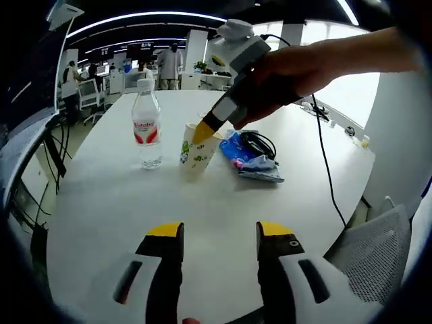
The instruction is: Arrange the tabletop items into an orderly group along one side of the table until the central work area is clear of visible clutter.
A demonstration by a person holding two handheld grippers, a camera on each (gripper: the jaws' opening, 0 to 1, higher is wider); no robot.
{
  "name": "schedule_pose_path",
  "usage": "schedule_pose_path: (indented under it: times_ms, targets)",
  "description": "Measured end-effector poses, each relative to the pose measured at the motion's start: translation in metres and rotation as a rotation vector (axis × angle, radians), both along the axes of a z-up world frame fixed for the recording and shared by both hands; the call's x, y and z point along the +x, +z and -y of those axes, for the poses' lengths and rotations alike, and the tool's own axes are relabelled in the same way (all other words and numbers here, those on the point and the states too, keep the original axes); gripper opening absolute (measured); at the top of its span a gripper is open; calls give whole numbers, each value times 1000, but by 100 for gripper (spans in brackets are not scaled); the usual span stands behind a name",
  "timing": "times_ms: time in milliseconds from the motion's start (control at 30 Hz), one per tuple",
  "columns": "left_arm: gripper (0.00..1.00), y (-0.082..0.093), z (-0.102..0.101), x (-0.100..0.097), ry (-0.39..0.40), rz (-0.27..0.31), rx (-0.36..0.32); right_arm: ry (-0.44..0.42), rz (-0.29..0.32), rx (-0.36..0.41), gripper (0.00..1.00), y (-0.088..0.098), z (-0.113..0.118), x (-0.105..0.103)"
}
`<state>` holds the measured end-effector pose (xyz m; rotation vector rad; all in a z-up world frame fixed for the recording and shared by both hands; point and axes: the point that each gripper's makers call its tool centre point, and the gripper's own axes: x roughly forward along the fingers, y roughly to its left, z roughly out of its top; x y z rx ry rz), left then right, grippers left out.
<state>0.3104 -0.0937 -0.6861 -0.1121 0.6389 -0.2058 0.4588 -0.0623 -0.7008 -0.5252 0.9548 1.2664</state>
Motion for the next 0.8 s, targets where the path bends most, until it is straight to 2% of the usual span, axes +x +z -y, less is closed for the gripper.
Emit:
schedule_pose_path:
  times_ms: [67,167,333,567,800]
  targets:
    - [42,1,0,1,-4,4,-1,18,12,-21,0,-3,-4,1]
    - [42,5,2,4,-12,13,1,70,65,-58,0,-4,-12,7]
    - [42,7,4,6,-20,18,-5,135,122,-103,0,-8,-19,13]
    - [42,7,6,7,-39,17,-3,175,148,-128,0,-14,-24,16]
    - [42,7,2,10,-31,18,-5,189,147,-135,0,-18,-24,18]
